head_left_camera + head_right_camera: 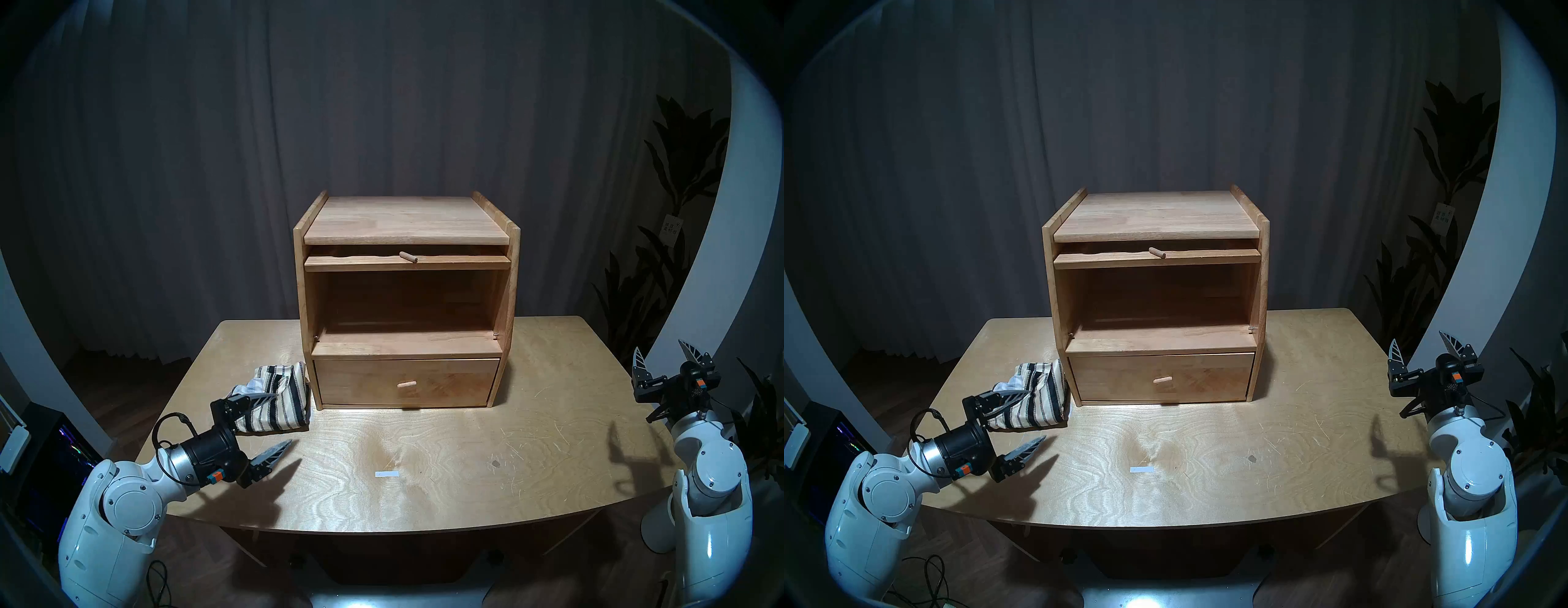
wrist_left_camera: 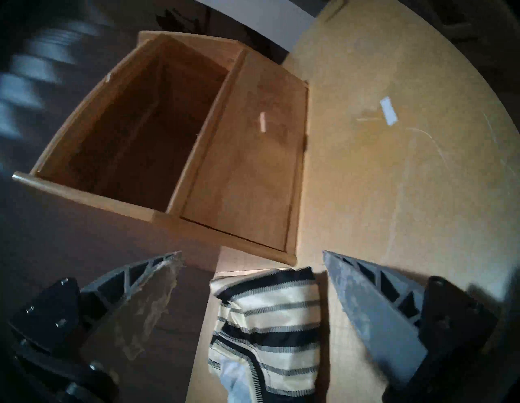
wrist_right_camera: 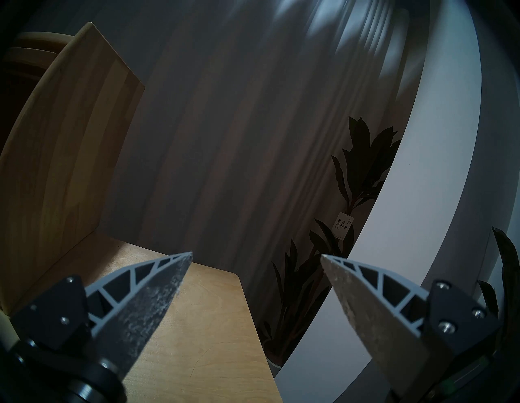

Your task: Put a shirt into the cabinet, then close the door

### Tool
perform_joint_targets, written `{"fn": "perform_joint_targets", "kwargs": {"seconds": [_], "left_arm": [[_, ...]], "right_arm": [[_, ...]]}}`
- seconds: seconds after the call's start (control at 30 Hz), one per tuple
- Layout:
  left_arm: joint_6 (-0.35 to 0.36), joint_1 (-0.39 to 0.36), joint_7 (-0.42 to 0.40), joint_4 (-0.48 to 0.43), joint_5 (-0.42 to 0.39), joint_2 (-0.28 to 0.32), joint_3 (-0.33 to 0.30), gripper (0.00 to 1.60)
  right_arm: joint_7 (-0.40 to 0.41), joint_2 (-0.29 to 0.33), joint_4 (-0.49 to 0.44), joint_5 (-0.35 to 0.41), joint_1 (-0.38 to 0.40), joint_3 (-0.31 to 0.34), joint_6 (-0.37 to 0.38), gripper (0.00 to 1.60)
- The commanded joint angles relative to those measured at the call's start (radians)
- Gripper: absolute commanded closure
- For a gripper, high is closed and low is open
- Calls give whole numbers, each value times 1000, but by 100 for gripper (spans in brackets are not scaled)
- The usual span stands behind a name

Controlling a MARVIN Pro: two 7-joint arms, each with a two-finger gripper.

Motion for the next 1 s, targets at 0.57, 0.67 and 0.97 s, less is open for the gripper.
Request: {"fn": "perform_joint_targets", "kwargs": {"seconds": [0.57, 0.67, 0.97], "left_arm": [[67, -174, 369, 214, 425, -16, 66, 0], [20, -179, 400, 233, 456, 13, 74, 0], [-80, -206, 381, 263, 446, 44, 113, 160]], "right_arm": [[2, 1, -28, 1, -3, 2, -3, 0], [2, 1, -29, 1, -4, 2, -3, 0], [2, 1, -29, 1, -4, 2, -2, 0]]}}
